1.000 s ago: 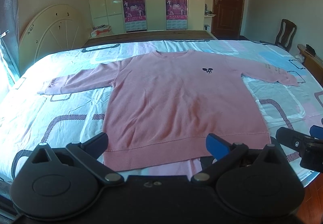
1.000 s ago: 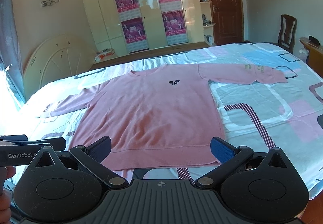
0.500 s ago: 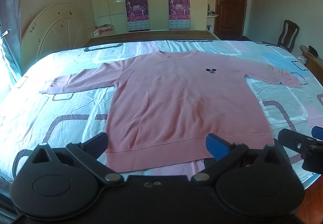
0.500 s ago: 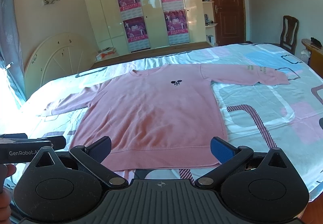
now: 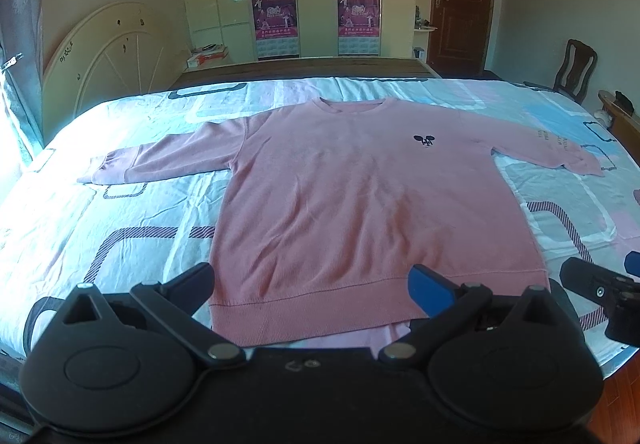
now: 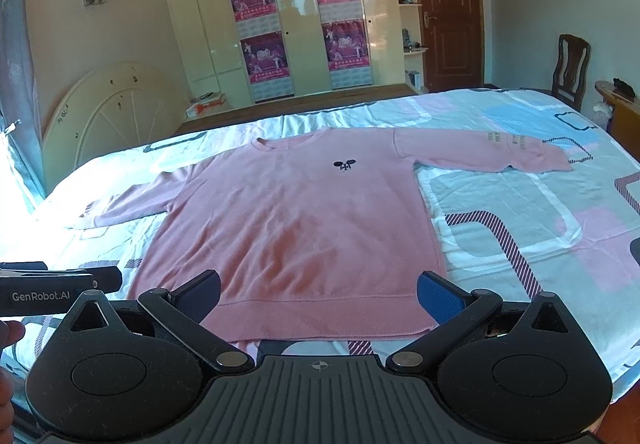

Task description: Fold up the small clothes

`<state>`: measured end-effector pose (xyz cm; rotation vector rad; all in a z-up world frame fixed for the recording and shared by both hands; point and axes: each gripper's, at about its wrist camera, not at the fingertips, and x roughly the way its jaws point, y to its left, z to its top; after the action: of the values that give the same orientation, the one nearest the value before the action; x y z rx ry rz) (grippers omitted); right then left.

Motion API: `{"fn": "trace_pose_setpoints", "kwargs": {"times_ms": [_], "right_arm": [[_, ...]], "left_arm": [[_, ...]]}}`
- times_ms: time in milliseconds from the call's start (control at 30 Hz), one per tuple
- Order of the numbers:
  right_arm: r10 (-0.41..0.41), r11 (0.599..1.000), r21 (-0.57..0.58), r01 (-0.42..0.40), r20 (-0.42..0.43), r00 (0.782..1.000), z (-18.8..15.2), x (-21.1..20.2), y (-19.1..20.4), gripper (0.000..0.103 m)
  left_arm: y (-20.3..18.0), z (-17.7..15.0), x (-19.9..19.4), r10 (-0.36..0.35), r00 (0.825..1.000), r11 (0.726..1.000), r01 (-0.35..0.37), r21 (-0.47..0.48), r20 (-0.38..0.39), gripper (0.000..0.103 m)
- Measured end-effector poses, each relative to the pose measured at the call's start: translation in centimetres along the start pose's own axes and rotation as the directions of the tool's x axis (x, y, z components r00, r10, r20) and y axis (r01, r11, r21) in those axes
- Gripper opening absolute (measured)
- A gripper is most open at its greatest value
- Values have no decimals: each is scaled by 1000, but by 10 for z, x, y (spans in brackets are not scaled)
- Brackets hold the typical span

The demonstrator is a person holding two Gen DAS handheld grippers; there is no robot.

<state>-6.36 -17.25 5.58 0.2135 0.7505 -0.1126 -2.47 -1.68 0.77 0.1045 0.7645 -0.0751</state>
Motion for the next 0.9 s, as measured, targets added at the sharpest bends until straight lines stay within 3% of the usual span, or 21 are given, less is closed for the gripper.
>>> {"fn": "trace_pose_setpoints", "kwargs": {"times_ms": [900], "right_arm": [[-104,993,45,106,-41,994,28,63,-53,103]], "left_arm": [[-11,36,82,26,997,999,-28,-31,-69,103]]}}
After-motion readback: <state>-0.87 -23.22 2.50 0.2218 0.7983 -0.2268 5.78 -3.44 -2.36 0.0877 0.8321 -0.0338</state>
